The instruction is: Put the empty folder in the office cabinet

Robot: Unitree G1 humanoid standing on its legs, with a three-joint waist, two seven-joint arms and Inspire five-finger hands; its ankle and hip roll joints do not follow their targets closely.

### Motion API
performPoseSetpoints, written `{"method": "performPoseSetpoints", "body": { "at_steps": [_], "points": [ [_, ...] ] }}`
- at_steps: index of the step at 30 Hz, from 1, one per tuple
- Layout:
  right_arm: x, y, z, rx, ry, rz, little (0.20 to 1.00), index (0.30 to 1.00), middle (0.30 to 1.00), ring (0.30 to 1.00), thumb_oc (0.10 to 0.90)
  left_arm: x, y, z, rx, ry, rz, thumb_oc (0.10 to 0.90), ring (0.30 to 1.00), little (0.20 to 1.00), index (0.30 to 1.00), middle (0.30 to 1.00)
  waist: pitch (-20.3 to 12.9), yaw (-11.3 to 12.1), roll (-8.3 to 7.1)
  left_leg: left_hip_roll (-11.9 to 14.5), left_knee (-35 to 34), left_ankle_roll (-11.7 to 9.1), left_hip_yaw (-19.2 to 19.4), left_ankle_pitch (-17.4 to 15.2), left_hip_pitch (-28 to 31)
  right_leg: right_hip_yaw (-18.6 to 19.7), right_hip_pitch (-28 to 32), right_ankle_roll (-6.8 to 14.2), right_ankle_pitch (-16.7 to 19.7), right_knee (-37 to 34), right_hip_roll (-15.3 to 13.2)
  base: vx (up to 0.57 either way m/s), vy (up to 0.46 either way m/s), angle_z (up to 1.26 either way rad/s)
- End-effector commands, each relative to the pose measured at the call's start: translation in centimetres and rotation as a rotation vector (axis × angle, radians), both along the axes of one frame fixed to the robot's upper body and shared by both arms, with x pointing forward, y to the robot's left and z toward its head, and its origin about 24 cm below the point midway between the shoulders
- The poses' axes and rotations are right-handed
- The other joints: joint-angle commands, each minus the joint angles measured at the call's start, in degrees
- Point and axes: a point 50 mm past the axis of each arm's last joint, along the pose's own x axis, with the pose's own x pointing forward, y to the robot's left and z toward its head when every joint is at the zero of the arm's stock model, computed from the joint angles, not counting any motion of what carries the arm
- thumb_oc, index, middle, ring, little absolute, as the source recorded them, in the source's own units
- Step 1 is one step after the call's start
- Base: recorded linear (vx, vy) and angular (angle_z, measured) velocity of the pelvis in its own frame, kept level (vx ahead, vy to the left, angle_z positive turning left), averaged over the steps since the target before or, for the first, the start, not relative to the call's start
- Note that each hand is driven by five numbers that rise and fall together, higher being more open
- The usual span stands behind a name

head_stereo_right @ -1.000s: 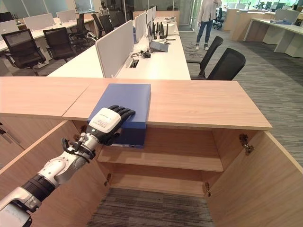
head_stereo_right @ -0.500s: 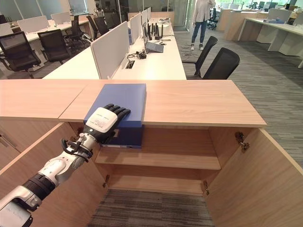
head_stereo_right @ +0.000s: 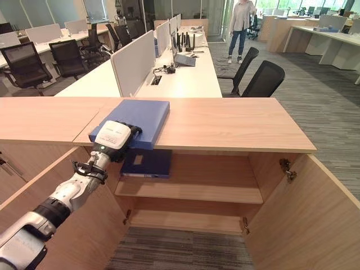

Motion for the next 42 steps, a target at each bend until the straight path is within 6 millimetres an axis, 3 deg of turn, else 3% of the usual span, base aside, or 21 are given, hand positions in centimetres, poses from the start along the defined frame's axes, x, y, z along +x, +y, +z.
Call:
{"method": "performPoseSetpoints", "body": {
  "at_steps": [1,12,17,19,21,23,24,27,34,37,38,42],
  "points": [
    [1.6,-0.1,0.1,-0.012,-0.028,0.035,0.9,0.9,0.9,0.9,0.8,2.2,3.2,2.3,0.004,0.007,0.177,0.4,0.3,0.3,0.3,0.3,1.34,-0.95,-0.8,0.16,-0.09,-0.46,-0.94,-6.67,1.31,0.03,1.67,5.73,-5.85,0.41,-2.8,0.0,-0.008,-0.03],
    [1.6,0.3,0.0,-0.013,-0.035,0.043,0.9,0.9,0.9,0.9,0.8,0.4,6.8,-2.7,-0.029,0.166,0.37,0.4,0.3,0.3,0.3,0.3,1.33,-0.84,-1.29,0.36,-0.09,-0.53,-0.33,-6.64,1.44,0.28,1.73,5.69,-5.81,0.41,-2.78,0.0,-0.001,-0.03],
    [1.8,0.4,0.0,-0.013,-0.041,0.043,0.9,0.9,0.9,0.9,0.8,-0.1,7.1,-3.7,-0.088,0.184,0.399,0.4,0.3,0.3,0.3,0.3,1.42,-0.74,-1.44,0.35,-0.09,-0.54,-0.24,-6.6,1.46,0.33,1.77,5.63,-5.79,0.41,-2.82,0.0,0.005,-0.05],
    [1.9,0.6,0.0,-0.014,-0.053,0.031,0.9,0.9,0.9,0.9,0.8,-0.4,4.6,-1.8,-0.331,0.075,0.274,0.4,0.3,0.3,0.3,0.3,1.96,-0.11,-1.87,0.31,-0.09,-0.48,-0.67,-6.46,1.11,0.06,1.51,5.54,-5.67,0.41,-2.92,0.0,0.0,0.0],
    [1.8,0.6,0.0,-0.012,-0.054,0.027,0.9,0.9,0.9,0.9,0.8,-1.1,3.7,-1.4,-0.415,0.054,0.217,0.4,0.3,0.3,0.3,0.3,2.16,0.16,-2.02,0.28,-0.09,-0.44,-0.8,-6.44,1.0,0.0,1.44,5.5,-5.67,0.41,-2.92,0.0,0.004,-0.02],
    [1.7,0.9,-0.1,-0.004,-0.056,0.013,0.9,0.9,0.9,0.9,0.8,-3.9,1.4,-0.6,-0.614,0.044,0.052,0.4,0.3,0.3,0.3,0.3,2.6,1.02,-2.47,0.15,-0.09,-0.26,-1.11,-5.96,0.53,-0.15,1.14,5.3,-5.17,0.41,-2.98,0.0,0.0,0.0],
    [1.7,0.9,-0.1,-0.005,-0.054,0.014,0.9,0.9,0.9,0.9,0.8,-4.0,1.5,-0.6,-0.614,0.046,0.054,0.4,0.3,0.3,0.3,0.3,2.48,0.94,-2.4,0.21,-0.09,-0.28,-1.12,-6.44,0.78,-0.14,1.39,5.35,-5.56,0.41,-2.93,0.0,0.0,0.0],
    [1.5,1.1,-0.1,0.005,-0.056,-0.001,0.9,0.9,0.9,0.9,0.8,-7.1,0.2,0.4,-0.768,0.055,-0.083,0.4,0.3,0.3,0.3,0.3,3.27,2.13,-2.9,0.05,-0.09,-0.04,-1.66,-5.89,0.1,-0.34,1.02,5.2,-4.96,0.41,-3.04,0.01,0.003,0.07],
    [1.5,0.7,-0.1,0.008,-0.062,-0.007,0.9,0.9,0.9,0.9,0.8,-10.1,-0.3,3.1,-0.895,0.092,-0.252,0.4,0.3,0.3,0.3,0.3,3.76,3.1,-2.92,-0.01,-0.09,0.09,-2.55,-6.15,-0.25,-0.92,0.92,5.19,-5.27,0.41,-2.95,-0.01,0.002,0.1],
    [1.6,0.6,0.0,0.023,-0.056,0.012,0.9,0.9,0.9,0.9,0.8,-10.9,-0.6,4.2,-1.097,0.162,-0.357,0.4,0.3,0.3,0.3,0.3,3.8,3.32,-2.7,-0.04,-0.09,0.08,-2.73,-6.04,-0.23,-1.1,1.03,5.16,-5.24,0.41,-2.98,0.01,0.008,0.11],
    [1.9,0.6,0.0,0.035,-0.056,0.038,0.9,0.9,0.9,0.9,0.8,-11.2,-0.8,4.8,-1.244,0.226,-0.429,0.4,0.3,0.3,0.3,0.3,3.74,3.35,-2.49,-0.06,-0.09,0.06,-2.8,-5.97,-0.19,-1.19,1.07,5.16,-5.25,0.41,-2.98,0.0,0.0,0.0],
    [2.1,0.7,0.0,0.051,-0.049,0.076,0.9,0.9,0.9,0.9,0.8,-11.8,-0.6,5.9,-1.413,0.283,-0.52,0.4,0.3,0.3,0.3,0.3,3.76,3.51,-2.24,-0.14,-0.09,0.08,-3.12,-5.95,-0.05,-1.26,1.2,5.12,-5.28,0.41,-2.98,0.0,0.0,0.0]
  ]
}}
